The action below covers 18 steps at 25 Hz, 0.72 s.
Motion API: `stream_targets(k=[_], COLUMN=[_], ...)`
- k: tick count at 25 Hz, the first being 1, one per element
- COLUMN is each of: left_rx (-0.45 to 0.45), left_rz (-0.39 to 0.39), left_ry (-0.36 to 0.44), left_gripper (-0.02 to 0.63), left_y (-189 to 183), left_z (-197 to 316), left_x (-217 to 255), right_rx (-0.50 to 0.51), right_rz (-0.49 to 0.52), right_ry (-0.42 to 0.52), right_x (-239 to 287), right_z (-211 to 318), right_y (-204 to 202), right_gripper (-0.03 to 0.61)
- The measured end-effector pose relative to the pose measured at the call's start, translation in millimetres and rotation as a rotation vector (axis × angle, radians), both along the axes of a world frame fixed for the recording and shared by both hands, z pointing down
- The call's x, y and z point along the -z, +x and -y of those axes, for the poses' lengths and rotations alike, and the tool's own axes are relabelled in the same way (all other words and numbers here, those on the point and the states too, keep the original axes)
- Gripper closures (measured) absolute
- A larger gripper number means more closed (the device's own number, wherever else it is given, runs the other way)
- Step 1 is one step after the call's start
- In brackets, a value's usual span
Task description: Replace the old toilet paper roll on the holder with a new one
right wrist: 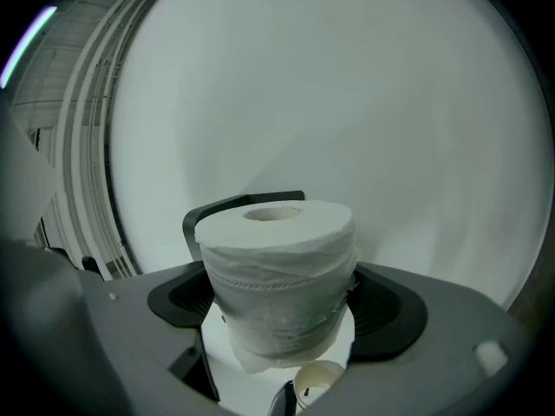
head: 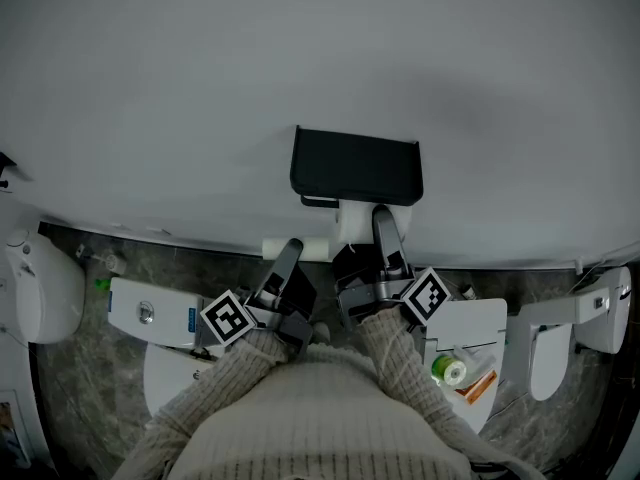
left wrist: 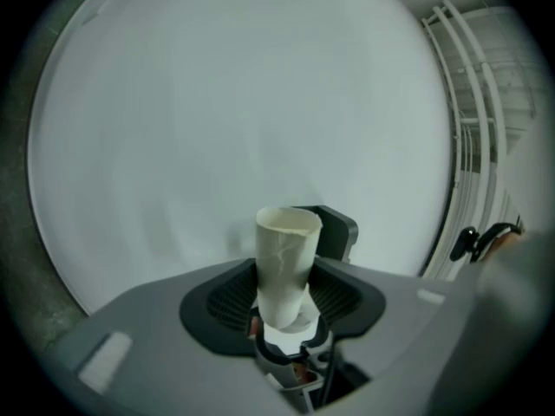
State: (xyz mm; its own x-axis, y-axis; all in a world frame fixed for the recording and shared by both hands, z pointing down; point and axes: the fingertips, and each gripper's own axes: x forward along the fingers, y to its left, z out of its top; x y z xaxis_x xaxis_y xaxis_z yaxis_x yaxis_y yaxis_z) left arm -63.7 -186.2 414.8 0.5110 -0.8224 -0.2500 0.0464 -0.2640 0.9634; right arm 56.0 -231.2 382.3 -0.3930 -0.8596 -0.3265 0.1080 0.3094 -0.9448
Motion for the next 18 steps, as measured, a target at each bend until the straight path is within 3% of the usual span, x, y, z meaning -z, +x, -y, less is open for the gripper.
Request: stream_targets(k=[5, 18], left_rx=[0.01, 0.049], left_rz=[-0.013, -0.006], left_ry=[0.0, -0.002], left_gripper=[0.436, 0.436], left_y=[-46.9, -46.9], left_z=[-9.8, -14.1], left_x=[-8.1, -3.1], right_rx=[-0.008, 0.035], right_rz=[-0.027, -0.022], right_ry=[0.01, 0.013], right_x=[-2.9, 1.1], right_z=[-2.7, -0.9], right_y=[-49.3, -58.7], right_gripper=[0.112, 0.113])
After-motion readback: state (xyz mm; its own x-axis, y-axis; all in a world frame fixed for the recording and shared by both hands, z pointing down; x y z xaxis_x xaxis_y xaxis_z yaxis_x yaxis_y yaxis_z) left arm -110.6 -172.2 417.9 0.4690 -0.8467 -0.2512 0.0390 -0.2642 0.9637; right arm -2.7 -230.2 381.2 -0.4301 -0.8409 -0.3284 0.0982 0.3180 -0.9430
